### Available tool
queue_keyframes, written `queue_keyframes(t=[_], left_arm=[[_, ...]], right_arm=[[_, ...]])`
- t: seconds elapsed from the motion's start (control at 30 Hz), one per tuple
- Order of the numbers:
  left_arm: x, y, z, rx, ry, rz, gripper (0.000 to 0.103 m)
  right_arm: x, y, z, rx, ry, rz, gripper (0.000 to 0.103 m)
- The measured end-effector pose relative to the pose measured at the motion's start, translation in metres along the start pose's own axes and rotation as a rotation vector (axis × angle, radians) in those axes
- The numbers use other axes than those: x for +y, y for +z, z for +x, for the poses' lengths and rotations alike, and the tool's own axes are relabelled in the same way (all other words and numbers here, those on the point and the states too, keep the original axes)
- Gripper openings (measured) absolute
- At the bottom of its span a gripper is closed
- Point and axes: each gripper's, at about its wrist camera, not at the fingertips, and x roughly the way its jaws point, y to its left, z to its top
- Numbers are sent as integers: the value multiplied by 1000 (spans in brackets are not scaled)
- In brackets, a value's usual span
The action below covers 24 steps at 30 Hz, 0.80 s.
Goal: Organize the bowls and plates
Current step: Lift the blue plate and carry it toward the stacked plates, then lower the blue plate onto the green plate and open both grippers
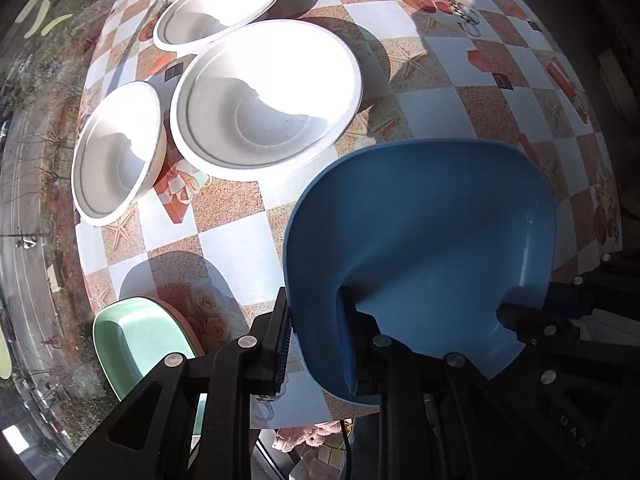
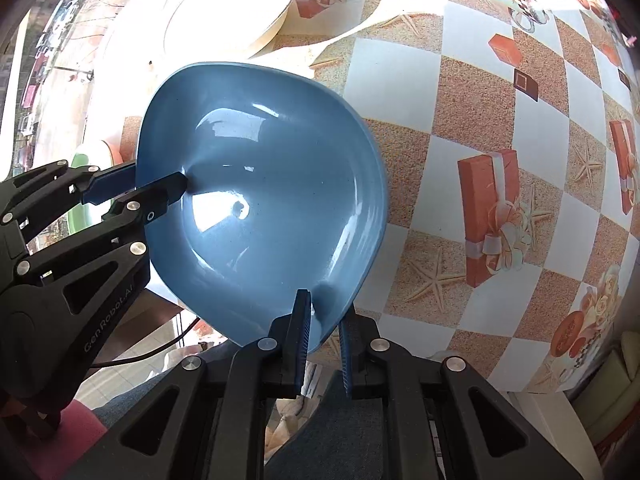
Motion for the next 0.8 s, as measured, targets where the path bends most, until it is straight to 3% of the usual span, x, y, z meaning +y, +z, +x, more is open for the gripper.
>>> queue_keyframes(t=[0.5, 0.8], left_arm=[[77, -45, -14, -37, 35, -167, 23], [120, -79, -4, -2, 63, -292, 23]], right_arm=[[47, -1, 9, -3, -61, -178, 16], [87, -7, 24, 40, -73, -329, 16]])
